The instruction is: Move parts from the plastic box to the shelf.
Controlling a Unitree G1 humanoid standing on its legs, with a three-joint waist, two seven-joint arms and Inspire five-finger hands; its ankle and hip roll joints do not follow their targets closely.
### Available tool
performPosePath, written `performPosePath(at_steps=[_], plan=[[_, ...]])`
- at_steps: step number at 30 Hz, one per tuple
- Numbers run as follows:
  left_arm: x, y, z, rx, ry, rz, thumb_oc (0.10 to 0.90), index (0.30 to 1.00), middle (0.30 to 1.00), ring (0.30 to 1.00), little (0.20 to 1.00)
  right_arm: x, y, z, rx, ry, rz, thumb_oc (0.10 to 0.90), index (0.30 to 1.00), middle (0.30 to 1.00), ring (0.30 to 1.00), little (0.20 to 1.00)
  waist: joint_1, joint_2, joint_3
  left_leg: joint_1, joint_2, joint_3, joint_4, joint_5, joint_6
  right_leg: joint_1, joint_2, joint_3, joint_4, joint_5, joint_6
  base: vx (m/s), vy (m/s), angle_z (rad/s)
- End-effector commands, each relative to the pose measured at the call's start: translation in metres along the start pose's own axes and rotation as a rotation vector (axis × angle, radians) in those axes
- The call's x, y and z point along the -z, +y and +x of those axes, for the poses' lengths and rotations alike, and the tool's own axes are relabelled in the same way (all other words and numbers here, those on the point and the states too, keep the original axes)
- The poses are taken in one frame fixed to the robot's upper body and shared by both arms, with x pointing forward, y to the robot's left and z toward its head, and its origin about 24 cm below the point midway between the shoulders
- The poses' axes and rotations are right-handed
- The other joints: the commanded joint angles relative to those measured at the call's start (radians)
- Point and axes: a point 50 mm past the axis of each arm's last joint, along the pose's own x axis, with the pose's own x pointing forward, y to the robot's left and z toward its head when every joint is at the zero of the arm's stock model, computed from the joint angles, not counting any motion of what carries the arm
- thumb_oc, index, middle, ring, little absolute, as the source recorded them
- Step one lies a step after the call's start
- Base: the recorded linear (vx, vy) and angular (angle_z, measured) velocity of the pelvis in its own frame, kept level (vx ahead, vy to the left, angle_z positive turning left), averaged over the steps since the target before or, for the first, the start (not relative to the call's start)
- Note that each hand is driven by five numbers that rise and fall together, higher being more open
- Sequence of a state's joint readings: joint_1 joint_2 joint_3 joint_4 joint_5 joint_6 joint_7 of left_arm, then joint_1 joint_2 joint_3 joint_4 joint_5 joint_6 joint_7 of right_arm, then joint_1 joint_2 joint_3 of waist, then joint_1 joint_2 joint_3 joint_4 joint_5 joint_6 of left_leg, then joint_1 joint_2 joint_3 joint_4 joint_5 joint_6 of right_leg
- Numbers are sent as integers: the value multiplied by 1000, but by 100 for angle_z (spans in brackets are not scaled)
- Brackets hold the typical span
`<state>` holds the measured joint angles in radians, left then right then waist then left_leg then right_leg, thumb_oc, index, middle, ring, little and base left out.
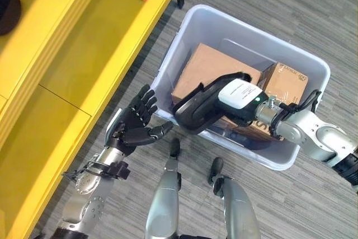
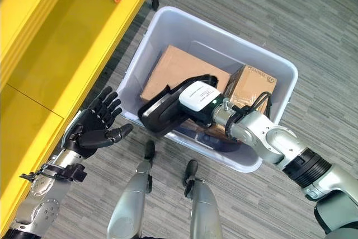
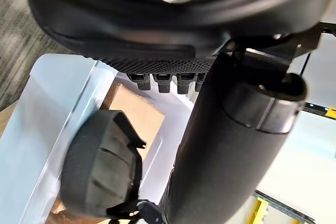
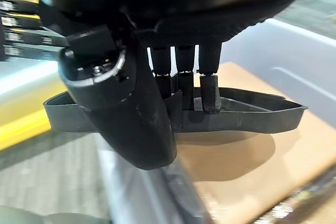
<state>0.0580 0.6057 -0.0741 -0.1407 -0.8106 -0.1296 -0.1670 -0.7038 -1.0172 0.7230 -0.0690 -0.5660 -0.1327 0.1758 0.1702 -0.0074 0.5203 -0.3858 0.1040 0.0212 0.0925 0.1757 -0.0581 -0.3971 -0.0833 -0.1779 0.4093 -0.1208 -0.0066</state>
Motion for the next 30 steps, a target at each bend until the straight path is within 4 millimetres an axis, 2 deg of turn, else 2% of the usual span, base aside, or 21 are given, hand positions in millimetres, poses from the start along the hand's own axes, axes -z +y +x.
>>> performPosePath(at_steps=[1,14,21,25,27,28,30], plan=[[-33,-22,4,150,-179,55,900,1000,1000,1000,1000,-6,-61,-8,229,-72,-54,400,300,300,300,300,-8,1,-3,64,-14,-25,-12,-67,17,114,-12,-44,-83,15,41,44,-22,2],[-27,-25,-2,218,-125,148,900,1000,1000,1000,1000,3,-55,-15,265,-19,58,400,300,300,300,300,-12,17,-94,147,-16,-36,-48,-72,15,213,-10,-56,-145,24,40,66,1,0],[-24,-22,-5,261,-48,351,900,1000,1000,1000,1000,15,-48,-18,238,40,116,400,300,300,300,300,-19,29,-141,201,-16,-41,-81,-66,9,263,-10,-52,-184,34,44,67,34,2],[-32,-12,-9,239,-30,531,900,1000,1000,1000,1000,24,-46,-22,242,73,137,400,300,300,300,300,-29,36,-177,231,-14,-37,-101,-59,4,290,-17,-48,-211,49,52,87,72,-1],[-43,-2,-10,187,-48,656,900,1000,1000,1000,1000,30,-48,-24,232,86,144,400,300,300,300,300,-30,36,-203,252,-14,-36,-116,-56,2,309,-22,-49,-230,57,58,84,55,0],[-44,-1,-10,178,-51,666,900,1000,1000,1000,1000,30,-48,-24,230,86,146,400,300,300,300,300,-30,36,-205,254,-14,-35,-118,-56,2,311,-22,-49,-232,57,59,90,46,1],[-62,6,-11,61,-164,1026,900,1000,1000,1000,1000,32,-45,-22,197,88,178,400,300,300,300,300,-27,32,-231,276,-15,-37,-138,-51,-2,334,-26,-49,-254,67,67,117,21,4]])
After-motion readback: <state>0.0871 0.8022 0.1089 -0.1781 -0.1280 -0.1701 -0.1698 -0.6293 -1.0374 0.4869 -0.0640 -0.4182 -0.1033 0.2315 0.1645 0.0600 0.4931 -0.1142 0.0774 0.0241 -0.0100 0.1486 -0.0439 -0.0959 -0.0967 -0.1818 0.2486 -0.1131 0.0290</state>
